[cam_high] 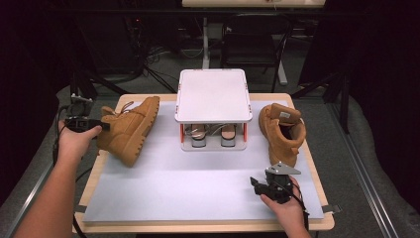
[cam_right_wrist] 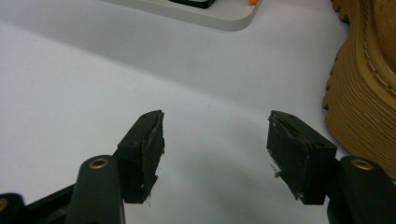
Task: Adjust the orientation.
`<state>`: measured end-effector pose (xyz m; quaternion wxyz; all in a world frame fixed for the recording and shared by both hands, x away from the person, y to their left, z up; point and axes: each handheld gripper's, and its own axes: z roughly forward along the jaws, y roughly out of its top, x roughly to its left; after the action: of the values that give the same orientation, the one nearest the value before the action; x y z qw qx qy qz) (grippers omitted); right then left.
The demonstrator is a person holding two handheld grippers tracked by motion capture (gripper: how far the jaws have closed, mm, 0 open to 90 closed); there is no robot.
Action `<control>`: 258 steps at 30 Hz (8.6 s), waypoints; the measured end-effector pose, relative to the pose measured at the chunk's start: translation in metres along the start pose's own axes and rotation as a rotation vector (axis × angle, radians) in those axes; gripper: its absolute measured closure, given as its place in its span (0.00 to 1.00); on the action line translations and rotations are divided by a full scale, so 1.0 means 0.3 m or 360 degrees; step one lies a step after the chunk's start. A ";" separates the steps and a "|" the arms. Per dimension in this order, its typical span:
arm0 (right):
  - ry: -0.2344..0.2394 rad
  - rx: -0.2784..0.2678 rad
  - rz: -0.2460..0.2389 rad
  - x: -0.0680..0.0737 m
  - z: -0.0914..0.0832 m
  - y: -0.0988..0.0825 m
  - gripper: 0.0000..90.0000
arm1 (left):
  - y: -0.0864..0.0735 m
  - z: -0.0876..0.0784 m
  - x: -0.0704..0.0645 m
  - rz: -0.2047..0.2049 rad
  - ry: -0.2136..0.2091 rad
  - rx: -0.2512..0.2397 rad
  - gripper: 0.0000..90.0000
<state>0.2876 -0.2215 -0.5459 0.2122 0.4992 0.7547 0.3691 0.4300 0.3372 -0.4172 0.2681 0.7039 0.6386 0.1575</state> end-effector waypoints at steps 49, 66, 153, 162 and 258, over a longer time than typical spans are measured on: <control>-0.0007 -0.0008 0.0007 -0.005 -0.006 0.001 0.40 | 0.041 0.015 -0.220 0.0075 -0.0339 0.0048 0.87; -0.0005 -0.0014 0.0012 -0.005 -0.006 0.000 0.40 | 0.031 0.070 -0.351 0.0143 -0.0438 0.0153 0.91; 0.0019 0.0000 0.0019 -0.014 -0.001 -0.003 0.40 | 0.082 0.184 -0.261 0.0261 -0.0070 0.0543 0.80; 0.0016 0.0005 0.0014 -0.011 0.000 -0.003 0.40 | 0.080 0.181 -0.262 0.0261 -0.0097 0.0562 0.85; 0.0126 0.0679 -0.0039 -0.110 -0.103 0.286 0.65 | -0.134 0.125 -0.359 0.0326 -0.0121 0.0679 0.74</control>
<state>0.3311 -0.2427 -0.4619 0.0765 0.5088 0.8294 0.2177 0.4039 0.2263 -0.4576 0.1198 0.8111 0.5722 0.0186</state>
